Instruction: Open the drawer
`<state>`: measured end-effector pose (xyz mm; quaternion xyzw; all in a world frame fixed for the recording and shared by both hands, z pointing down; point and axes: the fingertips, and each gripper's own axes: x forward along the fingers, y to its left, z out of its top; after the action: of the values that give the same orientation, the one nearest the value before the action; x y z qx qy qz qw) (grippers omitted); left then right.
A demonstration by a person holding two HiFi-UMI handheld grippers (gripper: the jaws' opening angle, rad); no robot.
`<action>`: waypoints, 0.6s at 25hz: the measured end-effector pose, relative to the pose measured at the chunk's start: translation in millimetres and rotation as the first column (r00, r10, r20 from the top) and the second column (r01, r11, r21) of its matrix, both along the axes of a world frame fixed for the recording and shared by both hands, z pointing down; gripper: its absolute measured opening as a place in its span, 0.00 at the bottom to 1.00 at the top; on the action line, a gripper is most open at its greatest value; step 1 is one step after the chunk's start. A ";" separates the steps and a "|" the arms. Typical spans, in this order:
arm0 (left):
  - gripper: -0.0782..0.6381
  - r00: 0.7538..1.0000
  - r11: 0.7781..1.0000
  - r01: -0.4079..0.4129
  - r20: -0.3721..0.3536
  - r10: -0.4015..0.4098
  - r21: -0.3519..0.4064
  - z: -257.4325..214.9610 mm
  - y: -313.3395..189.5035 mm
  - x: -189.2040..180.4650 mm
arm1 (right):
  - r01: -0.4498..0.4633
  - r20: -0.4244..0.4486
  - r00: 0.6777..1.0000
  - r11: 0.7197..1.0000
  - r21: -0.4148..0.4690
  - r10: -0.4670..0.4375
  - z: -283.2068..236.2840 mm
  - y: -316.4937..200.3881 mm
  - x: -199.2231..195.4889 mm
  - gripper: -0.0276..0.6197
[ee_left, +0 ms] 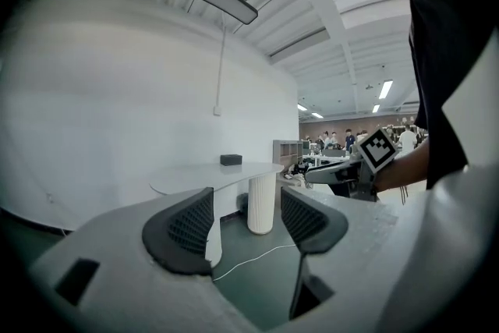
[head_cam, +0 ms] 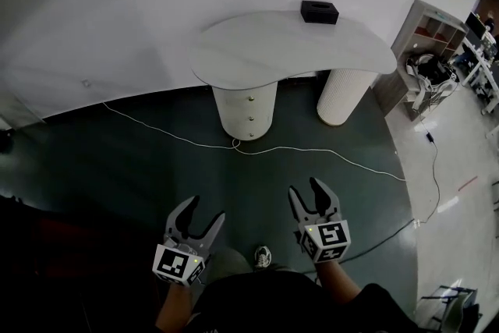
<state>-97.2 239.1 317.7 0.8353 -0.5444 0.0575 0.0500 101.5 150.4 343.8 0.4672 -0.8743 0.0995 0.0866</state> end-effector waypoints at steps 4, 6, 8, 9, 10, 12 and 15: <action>0.48 1.000 1.000 0.020 0.001 -0.020 -0.024 9.7 -19.7 -16.4 | -0.005 0.014 1.000 1.000 -0.030 0.006 12.3 -25.5 -12.1 0.37; 0.48 1.000 0.999 0.022 -0.005 -0.022 -0.039 14.7 -36.5 -28.3 | -0.012 0.014 1.000 0.999 -0.043 0.013 17.6 -41.4 -21.6 0.37; 0.48 1.000 0.999 0.010 -0.013 -0.011 -0.038 15.3 -57.3 -38.5 | -0.021 0.009 1.000 0.999 -0.048 0.022 21.1 -57.7 -32.0 0.37; 0.48 1.000 0.999 0.001 -0.019 -0.002 -0.038 15.8 -68.5 -42.8 | -0.029 0.006 1.000 0.998 -0.049 0.029 22.1 -65.9 -36.3 0.37; 0.48 1.000 0.999 -0.010 -0.024 0.009 -0.041 17.3 -79.8 -46.5 | -0.040 0.002 0.999 0.998 -0.050 0.040 22.5 -74.0 -39.9 0.37; 0.48 0.999 0.998 -0.044 -0.015 0.043 -0.051 20.4 -102.8 -54.8 | -0.067 -0.007 0.998 0.997 -0.050 0.066 22.8 -89.9 -47.3 0.37; 0.48 0.994 0.994 -0.105 0.011 0.105 -0.041 16.0 -141.8 -73.1 | -0.106 -0.018 0.994 0.994 -0.039 0.105 22.8 -115.8 -66.1 0.37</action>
<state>-170.4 97.2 333.7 0.8612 -0.4988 0.0763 0.0603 35.4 34.7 366.6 0.5116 -0.8455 0.1175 0.0975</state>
